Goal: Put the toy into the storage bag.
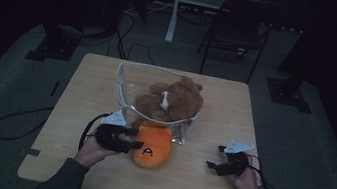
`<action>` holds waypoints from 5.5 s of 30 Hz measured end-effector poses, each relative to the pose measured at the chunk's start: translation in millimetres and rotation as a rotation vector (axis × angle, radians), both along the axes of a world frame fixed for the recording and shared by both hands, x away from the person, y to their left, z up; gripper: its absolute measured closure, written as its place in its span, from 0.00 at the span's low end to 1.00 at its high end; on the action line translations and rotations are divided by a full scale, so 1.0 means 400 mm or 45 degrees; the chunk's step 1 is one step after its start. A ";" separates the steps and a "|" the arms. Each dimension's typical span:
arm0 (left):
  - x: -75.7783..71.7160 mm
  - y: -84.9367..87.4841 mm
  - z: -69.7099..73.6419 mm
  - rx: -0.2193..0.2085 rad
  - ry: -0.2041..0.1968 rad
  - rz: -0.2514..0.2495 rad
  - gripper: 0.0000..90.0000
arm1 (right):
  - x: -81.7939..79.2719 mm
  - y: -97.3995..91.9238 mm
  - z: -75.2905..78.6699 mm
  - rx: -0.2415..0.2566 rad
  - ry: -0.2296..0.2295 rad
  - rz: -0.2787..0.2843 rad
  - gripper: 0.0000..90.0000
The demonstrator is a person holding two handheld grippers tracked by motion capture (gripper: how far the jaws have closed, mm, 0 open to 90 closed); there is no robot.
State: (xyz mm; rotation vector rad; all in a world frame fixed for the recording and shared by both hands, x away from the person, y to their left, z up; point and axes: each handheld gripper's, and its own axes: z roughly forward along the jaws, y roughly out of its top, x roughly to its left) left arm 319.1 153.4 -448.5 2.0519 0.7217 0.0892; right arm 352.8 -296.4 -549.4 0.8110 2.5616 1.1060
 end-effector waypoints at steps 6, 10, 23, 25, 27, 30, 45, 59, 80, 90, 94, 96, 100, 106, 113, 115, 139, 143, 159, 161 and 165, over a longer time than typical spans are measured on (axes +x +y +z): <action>-0.006 0.015 -0.015 0.008 0.012 0.018 0.53 | 0.000 0.000 0.000 0.000 0.000 -0.001 0.16; -0.008 0.027 -0.023 0.013 0.023 0.037 0.56 | 0.000 0.000 0.000 0.000 0.000 -0.001 0.16; -0.001 0.012 -0.068 0.074 0.084 0.067 0.52 | 0.000 0.000 0.000 0.000 0.001 -0.001 0.16; 0.001 0.006 -0.075 0.085 0.091 0.078 0.51 | 0.000 0.000 0.000 0.000 0.001 -0.001 0.16; 0.001 0.001 -0.079 0.087 0.092 0.090 0.49 | 0.000 0.000 0.000 0.000 0.000 -0.001 0.16; 0.001 -0.005 -0.082 0.103 0.082 0.108 0.45 | 0.000 0.000 0.000 0.000 0.001 -0.001 0.16; 0.019 -0.072 -0.126 0.015 0.237 0.098 0.11 | 0.000 0.000 0.000 0.000 0.000 -0.001 0.16; 0.007 -0.154 -0.139 0.069 0.213 0.039 0.01 | 0.000 0.000 0.000 0.000 0.001 -0.002 0.16; 0.001 -0.131 -0.116 0.022 0.178 0.011 0.47 | 0.000 0.000 0.000 0.000 0.001 -0.001 0.16; -0.007 -0.116 -0.092 -0.006 0.141 -0.003 0.53 | 0.000 0.000 0.000 0.000 0.001 -0.001 0.16; -0.013 -0.112 -0.075 -0.018 0.113 -0.021 0.54 | 0.000 0.000 0.000 0.000 0.000 0.000 0.16; -0.016 -0.110 -0.064 -0.026 0.099 -0.025 0.54 | 0.000 0.000 0.000 0.000 0.000 -0.001 0.16; -0.021 -0.105 -0.049 -0.029 0.075 -0.032 0.54 | 0.000 0.000 0.000 0.001 0.000 -0.001 0.16; -0.027 -0.099 -0.029 -0.033 0.049 -0.049 0.54 | 0.000 0.000 0.000 0.001 0.001 -0.001 0.16; -0.038 -0.103 -0.013 -0.027 0.020 -0.073 0.54 | 0.000 0.000 0.000 0.000 0.001 0.000 0.16; -0.042 -0.106 -0.008 -0.028 0.010 -0.082 0.54 | 0.000 0.000 0.000 -0.001 0.001 0.000 0.16; -0.072 -0.110 0.058 -0.063 -0.088 -0.145 0.53 | 0.000 0.000 0.000 0.000 0.000 0.000 0.16; -0.073 -0.110 0.067 -0.062 -0.099 -0.146 0.53 | 0.000 0.000 0.000 0.001 0.001 -0.001 0.16; -0.078 -0.105 0.095 -0.083 -0.129 -0.148 0.53 | 0.000 0.000 0.000 0.000 0.002 0.001 0.16; -0.079 -0.105 0.099 -0.081 -0.136 -0.149 0.54 | 0.000 0.000 0.000 -0.001 0.002 0.001 0.16; -0.079 -0.104 0.106 -0.096 -0.137 -0.158 0.53 | 0.000 0.000 0.000 -0.001 0.002 0.000 0.16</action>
